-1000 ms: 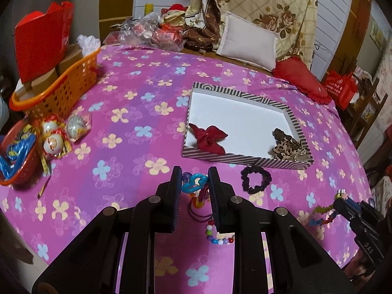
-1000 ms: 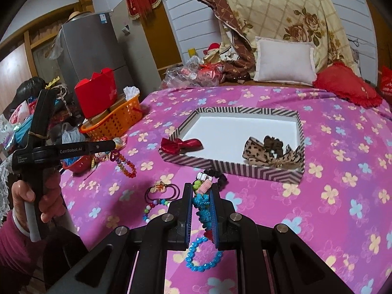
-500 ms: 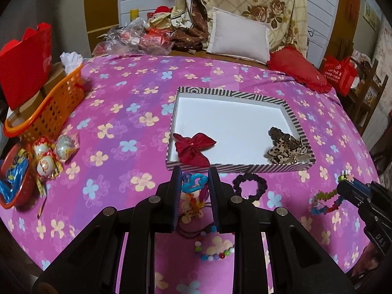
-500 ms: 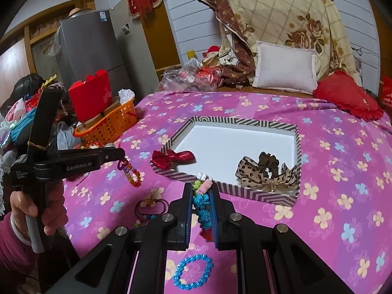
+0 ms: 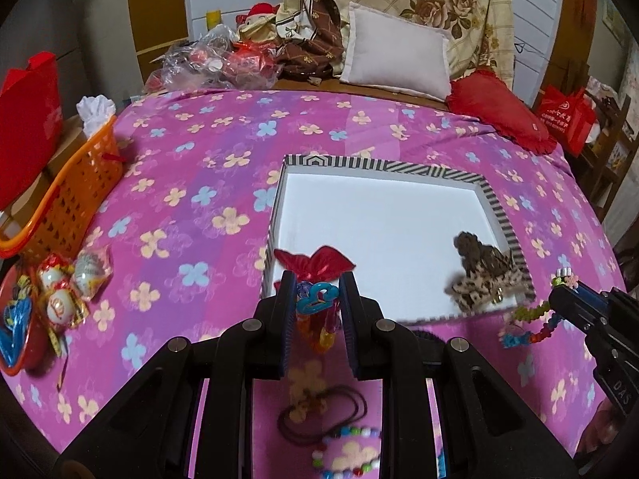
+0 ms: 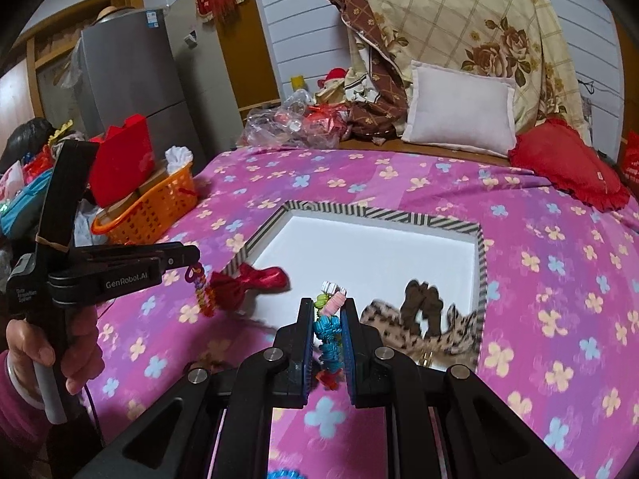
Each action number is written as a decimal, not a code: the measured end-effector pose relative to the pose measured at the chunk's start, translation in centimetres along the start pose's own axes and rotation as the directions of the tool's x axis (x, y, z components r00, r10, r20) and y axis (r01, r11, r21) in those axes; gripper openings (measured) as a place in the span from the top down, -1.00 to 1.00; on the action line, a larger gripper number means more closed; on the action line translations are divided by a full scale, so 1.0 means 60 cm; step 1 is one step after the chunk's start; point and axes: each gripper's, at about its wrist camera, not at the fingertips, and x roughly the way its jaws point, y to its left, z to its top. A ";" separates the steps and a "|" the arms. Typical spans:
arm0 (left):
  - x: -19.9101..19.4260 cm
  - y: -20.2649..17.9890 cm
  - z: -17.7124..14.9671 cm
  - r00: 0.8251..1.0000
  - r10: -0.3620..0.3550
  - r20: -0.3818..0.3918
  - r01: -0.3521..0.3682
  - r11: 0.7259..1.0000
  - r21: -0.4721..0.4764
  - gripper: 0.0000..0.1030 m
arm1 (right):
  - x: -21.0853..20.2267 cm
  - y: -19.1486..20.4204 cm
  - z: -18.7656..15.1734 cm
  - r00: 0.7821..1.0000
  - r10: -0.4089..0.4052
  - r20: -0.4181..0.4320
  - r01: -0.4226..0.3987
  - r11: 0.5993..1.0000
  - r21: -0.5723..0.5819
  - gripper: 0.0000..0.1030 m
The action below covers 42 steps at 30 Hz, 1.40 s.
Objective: Organize jewelry
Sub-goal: 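Carry clips and bracelet into the white box and open both tools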
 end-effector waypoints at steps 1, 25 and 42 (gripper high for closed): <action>0.005 0.000 0.003 1.000 0.002 -0.002 -0.002 1.000 -0.002 0.60 | 0.008 -0.002 0.005 1.000 -0.001 -0.004 0.001 1.000 -0.002 0.76; 0.150 -0.011 0.010 0.993 0.041 -0.114 -0.046 0.998 -0.040 0.60 | 0.176 -0.035 -0.009 0.990 -0.002 -0.141 0.010 0.998 0.058 0.76; 0.174 -0.030 -0.014 0.989 0.055 -0.140 -0.057 0.998 -0.005 0.60 | 0.192 -0.066 -0.034 0.981 -0.035 -0.192 0.053 0.994 0.090 0.76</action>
